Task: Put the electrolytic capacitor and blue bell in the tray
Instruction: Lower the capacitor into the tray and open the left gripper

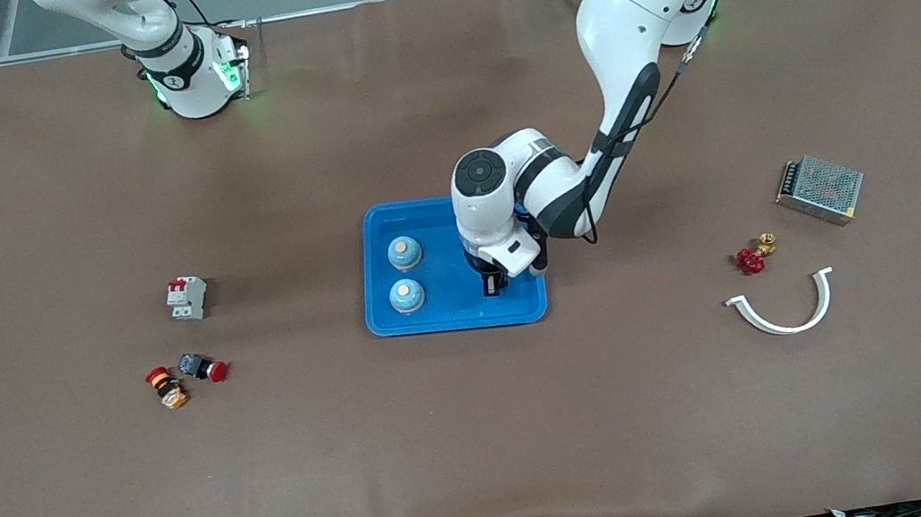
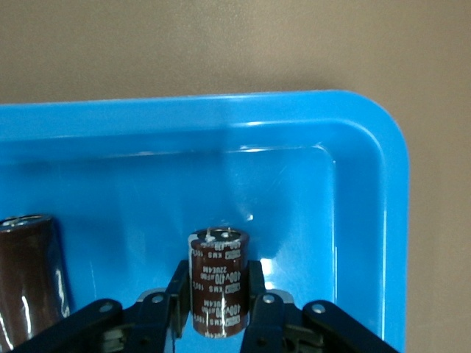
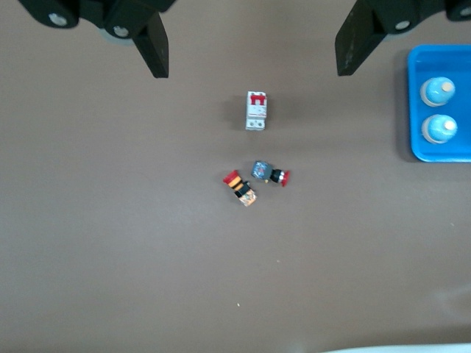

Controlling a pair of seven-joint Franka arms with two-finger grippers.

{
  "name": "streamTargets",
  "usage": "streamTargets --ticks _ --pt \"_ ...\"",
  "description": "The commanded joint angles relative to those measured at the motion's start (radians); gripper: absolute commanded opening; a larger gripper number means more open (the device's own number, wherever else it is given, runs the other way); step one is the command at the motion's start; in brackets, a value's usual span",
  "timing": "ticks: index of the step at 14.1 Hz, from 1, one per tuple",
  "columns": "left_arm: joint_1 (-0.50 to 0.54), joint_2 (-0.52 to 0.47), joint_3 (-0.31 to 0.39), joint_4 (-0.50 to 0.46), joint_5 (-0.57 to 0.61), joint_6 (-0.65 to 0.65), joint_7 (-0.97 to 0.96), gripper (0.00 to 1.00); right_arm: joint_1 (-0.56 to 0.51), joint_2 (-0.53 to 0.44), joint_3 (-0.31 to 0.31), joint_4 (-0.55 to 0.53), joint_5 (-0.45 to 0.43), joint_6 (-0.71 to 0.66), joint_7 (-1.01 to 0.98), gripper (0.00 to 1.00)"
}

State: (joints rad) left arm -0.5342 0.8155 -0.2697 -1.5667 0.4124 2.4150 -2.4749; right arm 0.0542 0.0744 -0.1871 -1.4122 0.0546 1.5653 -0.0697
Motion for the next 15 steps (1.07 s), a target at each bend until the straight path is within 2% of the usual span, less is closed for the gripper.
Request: streamTargets --ticks 1,3,5,8,11,15 --pt "-0.016 0.002 0.012 0.028 0.003 -0.016 -0.001 1.00 -0.031 0.022 0.052 0.041 0.007 -0.014 0.062 1.00" --pt "-0.015 -0.015 0.012 0.030 0.005 -0.025 -0.001 1.00 -0.057 0.024 0.064 0.041 0.010 -0.014 0.051 1.00" --pt "-0.007 -0.042 0.009 0.030 0.006 -0.063 0.007 1.00 -0.079 0.022 0.106 0.041 0.001 -0.016 0.053 1.00" --pt "0.006 -0.079 0.000 0.033 -0.003 -0.121 0.045 1.00 -0.039 0.036 0.091 0.041 -0.018 -0.013 0.057 1.00" --pt "0.046 -0.116 -0.009 0.030 -0.014 -0.187 0.176 1.00 -0.046 0.051 0.087 0.041 -0.007 0.012 0.062 1.00" --pt "0.180 -0.128 -0.092 0.027 -0.033 -0.298 0.459 1.00 -0.062 0.056 0.086 0.041 -0.012 0.021 0.061 1.00"
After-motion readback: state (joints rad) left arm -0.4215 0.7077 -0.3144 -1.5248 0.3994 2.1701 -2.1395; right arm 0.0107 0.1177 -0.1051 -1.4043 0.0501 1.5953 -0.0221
